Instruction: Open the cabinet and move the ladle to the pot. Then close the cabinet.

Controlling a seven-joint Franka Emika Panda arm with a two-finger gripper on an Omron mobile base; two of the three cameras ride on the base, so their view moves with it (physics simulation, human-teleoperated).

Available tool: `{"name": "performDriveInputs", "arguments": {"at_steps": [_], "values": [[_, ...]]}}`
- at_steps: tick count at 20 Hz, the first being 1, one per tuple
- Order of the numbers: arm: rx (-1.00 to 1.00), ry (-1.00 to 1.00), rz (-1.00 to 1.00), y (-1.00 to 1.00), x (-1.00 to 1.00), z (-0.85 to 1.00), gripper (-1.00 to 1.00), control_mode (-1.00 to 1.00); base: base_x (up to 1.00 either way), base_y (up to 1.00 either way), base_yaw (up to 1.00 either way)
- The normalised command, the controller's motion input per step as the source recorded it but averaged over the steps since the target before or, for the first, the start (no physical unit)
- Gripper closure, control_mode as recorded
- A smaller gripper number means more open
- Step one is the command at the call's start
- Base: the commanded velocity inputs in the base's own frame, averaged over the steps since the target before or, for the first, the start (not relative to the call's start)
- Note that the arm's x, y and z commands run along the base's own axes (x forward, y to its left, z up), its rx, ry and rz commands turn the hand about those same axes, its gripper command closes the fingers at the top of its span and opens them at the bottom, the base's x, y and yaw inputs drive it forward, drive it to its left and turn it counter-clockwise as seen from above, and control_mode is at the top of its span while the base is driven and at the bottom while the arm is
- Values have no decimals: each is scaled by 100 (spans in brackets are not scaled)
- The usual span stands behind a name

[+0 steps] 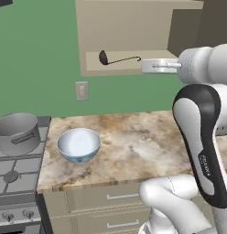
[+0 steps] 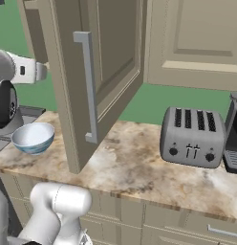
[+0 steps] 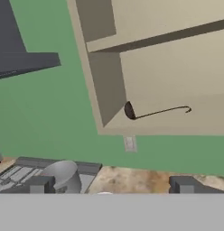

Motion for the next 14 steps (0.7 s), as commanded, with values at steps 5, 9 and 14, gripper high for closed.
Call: {"name": "performDriveInputs", "arguments": {"at_steps": [5, 9, 14], "values": [[10, 9, 18, -7, 11, 15, -100, -100, 0, 0, 0], [2, 4, 19, 0, 21, 0, -100, -100, 0, 0, 0], [0, 5, 14, 0, 39, 0, -100, -100, 0, 0, 0]]}}
